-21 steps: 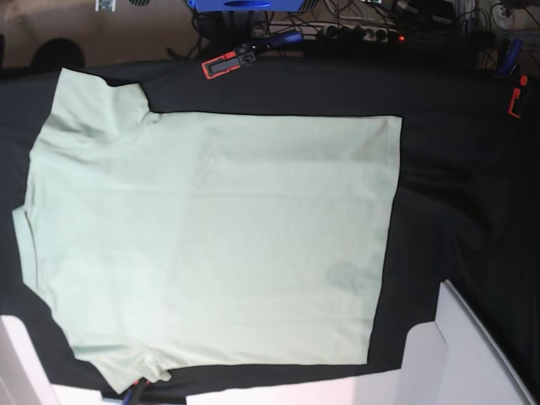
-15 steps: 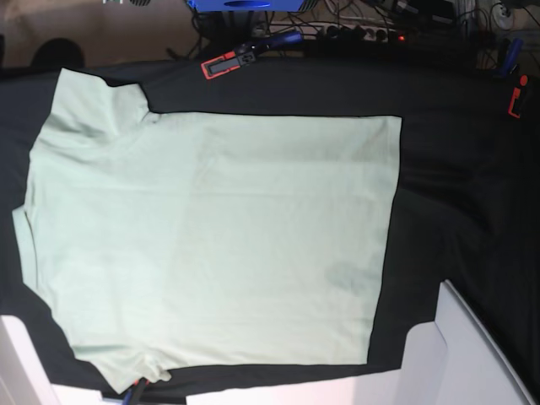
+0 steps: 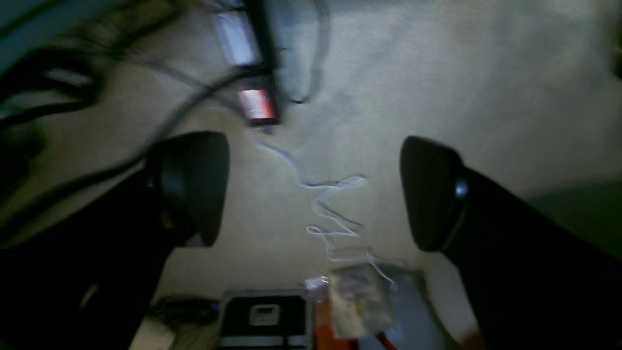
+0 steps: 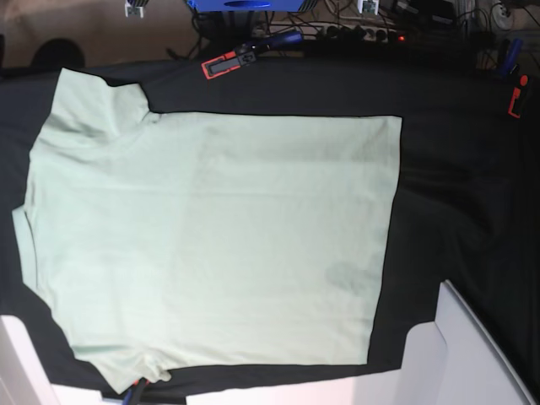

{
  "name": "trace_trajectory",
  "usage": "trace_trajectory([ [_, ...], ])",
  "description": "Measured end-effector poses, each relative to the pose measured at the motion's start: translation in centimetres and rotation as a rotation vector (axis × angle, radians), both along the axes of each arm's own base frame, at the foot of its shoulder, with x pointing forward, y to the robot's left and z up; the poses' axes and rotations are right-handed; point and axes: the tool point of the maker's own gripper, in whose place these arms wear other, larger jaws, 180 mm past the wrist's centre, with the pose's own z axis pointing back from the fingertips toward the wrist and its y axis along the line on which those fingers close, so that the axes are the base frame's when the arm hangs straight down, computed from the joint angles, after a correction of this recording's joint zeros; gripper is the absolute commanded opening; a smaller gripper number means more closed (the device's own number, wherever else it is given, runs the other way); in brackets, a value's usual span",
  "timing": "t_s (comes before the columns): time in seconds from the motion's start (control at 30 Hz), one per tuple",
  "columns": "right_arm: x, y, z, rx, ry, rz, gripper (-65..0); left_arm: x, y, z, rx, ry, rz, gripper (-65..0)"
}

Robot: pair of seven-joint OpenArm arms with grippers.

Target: Fold the T-shirt properly

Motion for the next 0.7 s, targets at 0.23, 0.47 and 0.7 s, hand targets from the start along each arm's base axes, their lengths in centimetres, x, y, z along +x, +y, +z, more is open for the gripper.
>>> trace_trajectory([
  [0.23, -0.1, 2.0, 0.2, 0.089, -0.004, -0.006, -57.3, -0.4, 0.2, 0.1, 0.004, 0.005, 0.01, -52.1],
  [0.47, 0.0, 1.9, 0.2, 0.085, -0.009, -0.007, -65.0, 0.3, 0.2, 0.2, 0.004, -0.04, 0.035, -65.0],
  [0.7, 2.3, -0.9, 3.4, 0.009, -0.181, 0.037, -65.0, 1.8, 4.0, 4.4, 0.074, -0.358, 0.124, -65.0],
])
